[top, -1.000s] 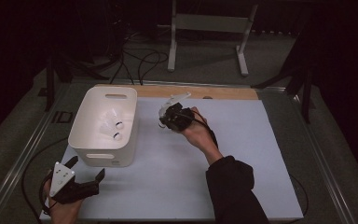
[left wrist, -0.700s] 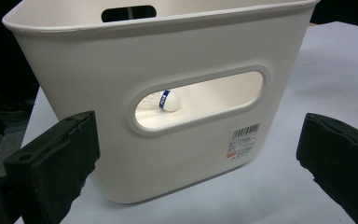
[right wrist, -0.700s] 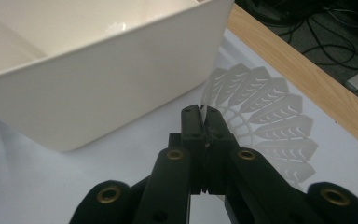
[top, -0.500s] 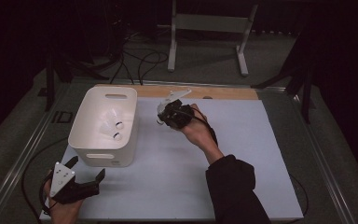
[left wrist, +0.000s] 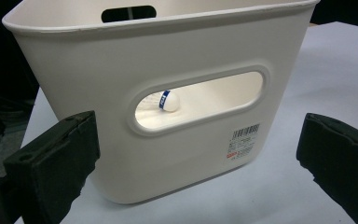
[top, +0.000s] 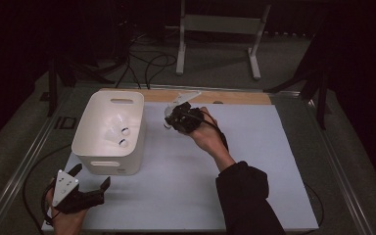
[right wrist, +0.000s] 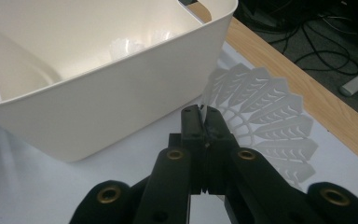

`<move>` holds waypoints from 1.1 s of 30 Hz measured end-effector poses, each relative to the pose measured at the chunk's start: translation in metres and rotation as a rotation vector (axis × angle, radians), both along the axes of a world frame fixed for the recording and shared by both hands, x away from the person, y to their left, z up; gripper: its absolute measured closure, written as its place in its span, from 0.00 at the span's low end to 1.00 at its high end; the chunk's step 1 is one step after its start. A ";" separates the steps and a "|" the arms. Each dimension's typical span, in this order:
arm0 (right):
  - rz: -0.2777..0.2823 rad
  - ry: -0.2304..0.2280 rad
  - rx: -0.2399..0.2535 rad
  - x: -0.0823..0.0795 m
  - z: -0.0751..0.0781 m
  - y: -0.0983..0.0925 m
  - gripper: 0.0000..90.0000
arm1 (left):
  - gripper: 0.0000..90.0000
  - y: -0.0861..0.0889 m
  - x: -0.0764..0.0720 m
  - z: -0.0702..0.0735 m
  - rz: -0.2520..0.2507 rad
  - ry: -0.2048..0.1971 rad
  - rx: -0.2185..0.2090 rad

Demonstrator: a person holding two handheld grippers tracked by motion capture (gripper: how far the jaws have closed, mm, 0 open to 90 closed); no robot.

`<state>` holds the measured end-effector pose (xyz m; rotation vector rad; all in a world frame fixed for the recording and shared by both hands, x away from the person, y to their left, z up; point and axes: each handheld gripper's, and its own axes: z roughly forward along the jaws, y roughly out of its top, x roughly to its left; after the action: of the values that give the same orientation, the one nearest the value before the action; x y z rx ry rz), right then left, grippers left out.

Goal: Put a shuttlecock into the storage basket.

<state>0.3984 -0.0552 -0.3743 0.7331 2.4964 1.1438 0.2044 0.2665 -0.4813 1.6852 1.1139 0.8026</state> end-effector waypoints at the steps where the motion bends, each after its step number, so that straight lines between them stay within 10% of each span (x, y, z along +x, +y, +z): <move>1: 0.000 0.000 0.000 0.000 0.000 0.000 0.99 | 0.00 0.000 0.000 0.000 0.000 0.000 0.000; 33: 0.009 -0.026 0.027 -0.004 0.021 0.005 0.99 | 0.00 -0.001 0.002 0.000 -0.005 0.000 0.000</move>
<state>0.3939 -0.0505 -0.3533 0.7103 2.4702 1.1853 0.2062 0.2656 -0.4816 1.6874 1.1095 0.7993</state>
